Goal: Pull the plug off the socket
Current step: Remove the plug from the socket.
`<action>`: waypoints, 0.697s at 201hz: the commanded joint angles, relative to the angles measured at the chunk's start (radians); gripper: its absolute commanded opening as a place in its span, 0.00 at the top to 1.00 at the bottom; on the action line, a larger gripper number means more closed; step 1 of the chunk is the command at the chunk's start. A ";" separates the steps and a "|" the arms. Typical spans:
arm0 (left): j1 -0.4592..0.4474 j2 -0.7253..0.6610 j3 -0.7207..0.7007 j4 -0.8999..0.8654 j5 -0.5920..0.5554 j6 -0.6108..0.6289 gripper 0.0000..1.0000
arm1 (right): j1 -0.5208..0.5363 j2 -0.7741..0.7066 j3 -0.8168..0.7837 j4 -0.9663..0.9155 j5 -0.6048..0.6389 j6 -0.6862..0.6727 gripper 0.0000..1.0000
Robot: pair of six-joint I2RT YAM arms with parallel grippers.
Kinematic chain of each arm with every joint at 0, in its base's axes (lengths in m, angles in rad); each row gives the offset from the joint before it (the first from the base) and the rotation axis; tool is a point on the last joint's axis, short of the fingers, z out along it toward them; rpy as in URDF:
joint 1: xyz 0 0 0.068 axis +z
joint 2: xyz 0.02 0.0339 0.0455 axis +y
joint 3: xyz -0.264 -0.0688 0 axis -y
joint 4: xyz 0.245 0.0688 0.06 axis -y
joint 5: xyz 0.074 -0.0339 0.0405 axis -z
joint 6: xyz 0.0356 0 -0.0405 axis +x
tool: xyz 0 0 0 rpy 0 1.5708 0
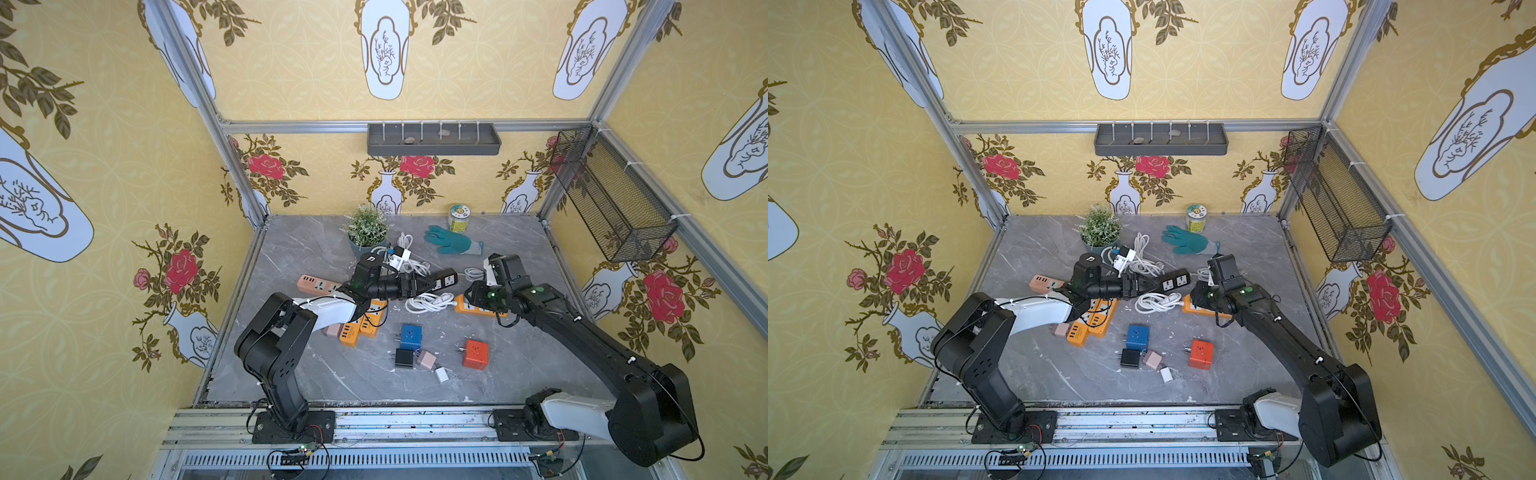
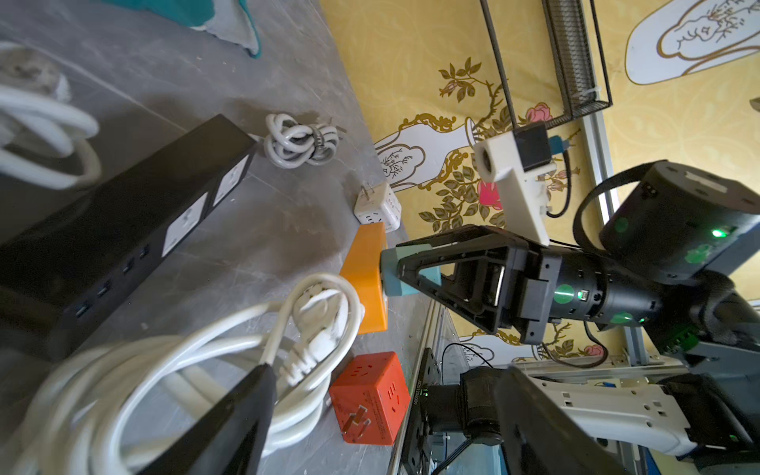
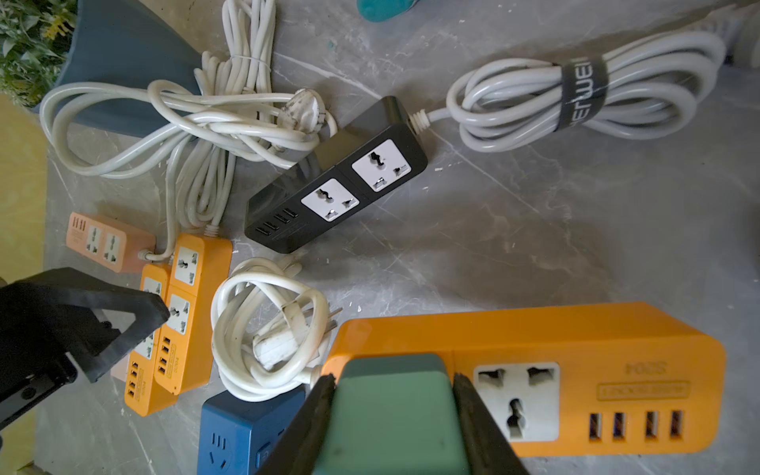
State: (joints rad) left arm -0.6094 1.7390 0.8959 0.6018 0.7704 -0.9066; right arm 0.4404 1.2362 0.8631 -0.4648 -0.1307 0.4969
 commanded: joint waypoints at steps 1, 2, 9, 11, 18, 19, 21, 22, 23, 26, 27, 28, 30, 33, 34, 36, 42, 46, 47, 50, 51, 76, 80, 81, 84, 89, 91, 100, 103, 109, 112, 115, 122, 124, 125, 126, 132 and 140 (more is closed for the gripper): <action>-0.019 0.005 0.019 -0.052 -0.030 0.144 0.10 | 0.000 -0.004 0.000 0.076 -0.047 -0.019 0.70; -0.021 0.007 0.019 -0.056 -0.031 0.150 0.10 | 0.000 -0.004 -0.001 0.078 -0.049 -0.020 0.70; -0.027 0.012 0.026 -0.075 -0.039 0.191 0.10 | 0.001 -0.006 0.000 0.091 -0.064 -0.032 0.70; -0.028 0.015 0.029 -0.084 -0.040 0.199 0.10 | 0.001 -0.006 -0.001 0.095 -0.069 -0.037 0.70; -0.029 0.025 0.046 -0.110 -0.041 0.216 0.10 | 0.003 -0.006 0.000 0.107 -0.088 -0.061 0.71; -0.029 0.026 0.048 -0.115 -0.040 0.216 0.10 | 0.004 -0.005 0.002 0.107 -0.089 -0.066 0.71; -0.029 0.031 0.053 -0.121 -0.037 0.216 0.10 | 0.005 -0.005 0.004 0.109 -0.093 -0.073 0.70; -0.029 0.033 0.055 -0.125 -0.035 0.216 0.09 | 0.006 -0.004 0.004 0.110 -0.095 -0.077 0.70; -0.028 0.035 0.058 -0.129 -0.033 0.216 0.09 | 0.007 -0.004 0.005 0.109 -0.096 -0.082 0.70; -0.027 0.041 0.068 -0.138 -0.027 0.216 0.09 | 0.009 -0.004 0.008 0.112 -0.101 -0.095 0.70; -0.027 0.044 0.071 -0.140 -0.025 0.216 0.09 | 0.010 -0.004 0.009 0.113 -0.103 -0.101 0.70; -0.027 0.048 0.073 -0.143 -0.022 0.216 0.09 | 0.010 -0.004 0.009 0.114 -0.105 -0.106 0.71; -0.027 0.052 0.080 -0.148 -0.018 0.216 0.09 | 0.012 -0.004 0.011 0.116 -0.110 -0.115 0.71; -0.027 0.059 0.089 -0.153 -0.011 0.216 0.09 | 0.015 -0.005 0.010 0.120 -0.114 -0.131 0.71; -0.027 0.062 0.092 -0.156 -0.008 0.216 0.09 | 0.016 -0.006 0.010 0.122 -0.115 -0.135 0.71; -0.027 0.068 0.098 -0.159 -0.002 0.216 0.09 | 0.017 -0.006 0.010 0.126 -0.118 -0.148 0.71; -0.027 0.086 0.115 -0.160 0.016 0.209 0.09 | 0.018 -0.008 0.006 0.139 -0.131 -0.178 0.71; -0.027 0.097 0.124 -0.158 0.030 0.201 0.09 | 0.018 -0.009 0.004 0.148 -0.143 -0.198 0.71; -0.027 0.100 0.127 -0.157 0.033 0.198 0.09 | 0.018 -0.009 0.004 0.152 -0.144 -0.205 0.71; -0.027 0.109 0.134 -0.153 0.045 0.192 0.09 | 0.018 -0.009 0.002 0.157 -0.151 -0.218 0.71; -0.027 0.112 0.137 -0.152 0.047 0.190 0.09 | 0.018 -0.009 0.001 0.159 -0.154 -0.224 0.72; -0.027 0.150 0.168 -0.146 0.067 0.177 0.10 | 0.014 0.017 0.025 0.174 -0.159 -0.269 0.72; -0.027 0.153 0.171 -0.145 0.068 0.180 0.10 | 0.014 0.025 0.033 0.170 -0.158 -0.268 0.72; -0.027 0.154 0.172 -0.145 0.068 0.182 0.10 | 0.014 0.027 0.034 0.169 -0.159 -0.268 0.72; -0.027 0.157 0.173 -0.145 0.069 0.184 0.10 | 0.014 0.034 0.041 0.167 -0.159 -0.268 0.72; -0.027 0.163 0.175 -0.145 0.069 0.189 0.10 | 0.014 0.042 0.050 0.166 -0.160 -0.267 0.72; -0.027 0.164 0.175 -0.145 0.069 0.191 0.10 | 0.014 0.047 0.053 0.166 -0.161 -0.266 0.72; -0.027 0.173 0.180 -0.145 0.069 0.197 0.10 | 0.017 0.063 0.065 0.175 -0.174 -0.262 0.72; -0.027 0.176 0.182 -0.146 0.069 0.198 0.10 | 0.018 0.068 0.067 0.180 -0.176 -0.260 0.72; -0.027 0.184 0.186 -0.146 0.069 0.201 0.10 | 0.020 0.075 0.071 0.191 -0.182 -0.256 0.72; -0.027 0.188 0.188 -0.147 0.069 0.203 0.09 | 0.021 0.079 0.072 0.195 -0.185 -0.255 0.72; -0.027 0.191 0.191 -0.148 0.069 0.203 0.10 | 0.021 0.082 0.073 0.199 -0.187 -0.253 0.72; -0.027 0.201 0.197 -0.149 0.072 0.206 0.10 | 0.023 0.089 0.077 0.207 -0.191 -0.252 0.72; -0.027 0.204 0.199 -0.148 0.072 0.208 0.10 | 0.023 0.090 0.078 0.208 -0.190 -0.252 0.72; -0.027 0.205 0.199 -0.149 0.072 0.209 0.10 | 0.022 0.092 0.078 0.209 -0.192 -0.251 0.72; -0.027 0.206 0.199 -0.149 0.072 0.210 0.10 | 0.022 0.093 0.079 0.210 -0.192 -0.250 0.72; -0.027 0.213 0.203 -0.149 0.074 0.214 0.10 | 0.022 0.100 0.083 0.213 -0.197 -0.250 0.72; -0.027 0.221 0.208 -0.150 0.075 0.216 0.10 | 0.023 0.109 0.087 0.215 -0.204 -0.250 0.72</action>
State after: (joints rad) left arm -0.6369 1.9339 1.0920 0.4480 0.8242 -0.7216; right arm 0.4614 1.3262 0.9325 -0.3367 -0.2932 0.2565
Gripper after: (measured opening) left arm 0.905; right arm 0.433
